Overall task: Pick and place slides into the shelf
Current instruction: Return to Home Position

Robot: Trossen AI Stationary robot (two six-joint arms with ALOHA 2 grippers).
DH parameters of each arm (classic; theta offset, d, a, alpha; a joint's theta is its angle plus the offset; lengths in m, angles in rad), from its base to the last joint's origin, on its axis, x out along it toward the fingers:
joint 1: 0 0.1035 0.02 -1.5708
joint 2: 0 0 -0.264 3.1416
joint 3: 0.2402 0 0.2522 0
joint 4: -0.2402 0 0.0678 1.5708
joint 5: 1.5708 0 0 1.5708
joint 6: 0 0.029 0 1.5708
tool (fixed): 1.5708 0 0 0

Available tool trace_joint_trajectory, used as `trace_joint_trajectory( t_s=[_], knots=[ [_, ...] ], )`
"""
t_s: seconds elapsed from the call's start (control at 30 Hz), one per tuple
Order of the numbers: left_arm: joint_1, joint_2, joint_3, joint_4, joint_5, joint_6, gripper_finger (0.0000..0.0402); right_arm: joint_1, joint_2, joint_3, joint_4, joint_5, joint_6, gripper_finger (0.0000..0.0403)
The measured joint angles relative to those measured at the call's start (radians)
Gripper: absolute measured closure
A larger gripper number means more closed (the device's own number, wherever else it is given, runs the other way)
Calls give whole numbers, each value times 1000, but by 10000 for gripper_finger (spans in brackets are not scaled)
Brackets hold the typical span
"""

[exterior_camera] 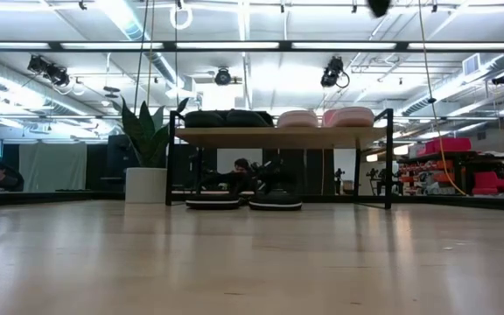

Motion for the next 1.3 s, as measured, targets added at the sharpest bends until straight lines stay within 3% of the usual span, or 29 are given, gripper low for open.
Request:
trace_joint_trajectory(
  t_s=[0.07,0.13,0.3,0.43,0.57,0.67,0.83,0.97,1.3],
  knots=[
    [26,-64,0,-29,-56,-57,375,23,-87,0,-119,0,-26,387],
    [60,-148,0,-54,-49,-141,373,41,-158,0,-253,0,-21,387],
    [71,-360,-55,-27,82,-192,378,108,-246,-22,-460,40,92,388],
    [13,-507,-202,141,96,-134,383,158,-264,-101,-428,154,78,388],
    [-34,-637,-445,505,165,28,381,163,-283,-183,-322,199,38,387],
    [-43,-710,-641,806,257,160,375,163,-299,-229,-187,119,24,388],
    [-42,-797,-868,1164,346,300,367,185,-291,-295,39,-149,-8,389],
    [-36,-886,-935,1198,347,316,366,195,-343,-322,33,-157,-90,389],
    [-34,-1117,-938,1136,383,429,376,173,-601,-425,33,-141,-157,387]
  ],
)
